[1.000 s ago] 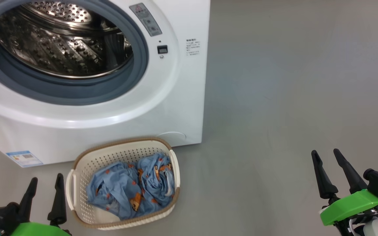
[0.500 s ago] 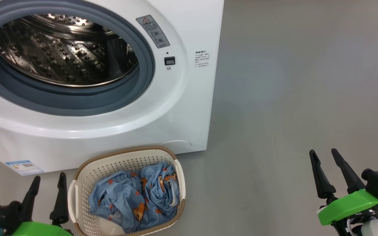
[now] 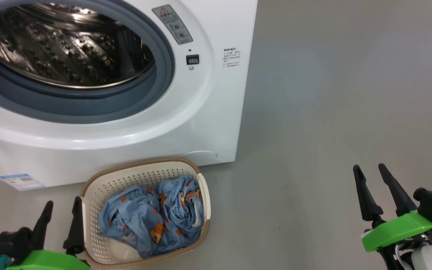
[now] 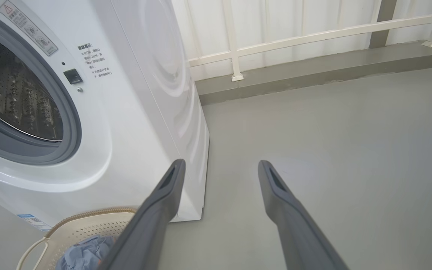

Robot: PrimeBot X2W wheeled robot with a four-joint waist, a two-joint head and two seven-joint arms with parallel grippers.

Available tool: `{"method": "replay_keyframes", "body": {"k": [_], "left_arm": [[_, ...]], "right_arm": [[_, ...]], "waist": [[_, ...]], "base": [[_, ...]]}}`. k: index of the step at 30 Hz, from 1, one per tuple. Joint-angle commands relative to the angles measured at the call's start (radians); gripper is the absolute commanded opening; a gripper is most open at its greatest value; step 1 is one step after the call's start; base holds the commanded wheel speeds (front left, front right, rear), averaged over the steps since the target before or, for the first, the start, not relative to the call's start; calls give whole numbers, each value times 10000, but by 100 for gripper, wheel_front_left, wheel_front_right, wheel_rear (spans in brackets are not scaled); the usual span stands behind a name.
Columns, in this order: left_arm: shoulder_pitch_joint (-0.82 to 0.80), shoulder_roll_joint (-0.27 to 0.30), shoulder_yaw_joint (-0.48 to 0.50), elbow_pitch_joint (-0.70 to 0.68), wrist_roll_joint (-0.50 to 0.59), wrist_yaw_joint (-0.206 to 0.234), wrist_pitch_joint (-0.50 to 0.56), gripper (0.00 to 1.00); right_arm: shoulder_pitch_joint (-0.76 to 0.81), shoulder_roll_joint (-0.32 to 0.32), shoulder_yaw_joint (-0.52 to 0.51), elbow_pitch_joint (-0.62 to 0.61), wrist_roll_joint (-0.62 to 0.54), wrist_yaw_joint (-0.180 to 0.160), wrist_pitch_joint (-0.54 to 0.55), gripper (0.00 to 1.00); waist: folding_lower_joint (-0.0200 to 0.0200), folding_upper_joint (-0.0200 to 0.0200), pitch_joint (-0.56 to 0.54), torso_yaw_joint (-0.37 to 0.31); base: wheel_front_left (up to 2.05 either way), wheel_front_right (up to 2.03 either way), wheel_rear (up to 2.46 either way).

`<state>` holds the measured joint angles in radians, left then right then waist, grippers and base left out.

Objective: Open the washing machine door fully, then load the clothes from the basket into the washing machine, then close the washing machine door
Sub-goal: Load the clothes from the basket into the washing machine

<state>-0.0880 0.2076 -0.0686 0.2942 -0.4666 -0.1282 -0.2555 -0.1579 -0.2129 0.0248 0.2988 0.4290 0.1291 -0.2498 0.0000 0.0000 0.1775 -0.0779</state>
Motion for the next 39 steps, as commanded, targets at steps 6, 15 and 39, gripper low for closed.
{"method": "replay_keyframes", "body": {"k": [6,15,39], "left_arm": [[-729,32,282,730,169,-25,-63,100],[-1613,-51,38,2085,327,-25,-63,100],[-6381,1259,-3552,6760,-808,-25,-36,100]], "right_arm": [[-501,110,211,-358,-184,16,-120,100],[-1039,381,237,-396,-251,16,-120,100],[-3077,1217,544,-787,-454,16,-120,100]], "waist": [[0,0,726,-112],[0,0,1860,-290],[0,0,5268,-892]], "base": [[0,0,0],[0,0,0],[0,0,0]]}}
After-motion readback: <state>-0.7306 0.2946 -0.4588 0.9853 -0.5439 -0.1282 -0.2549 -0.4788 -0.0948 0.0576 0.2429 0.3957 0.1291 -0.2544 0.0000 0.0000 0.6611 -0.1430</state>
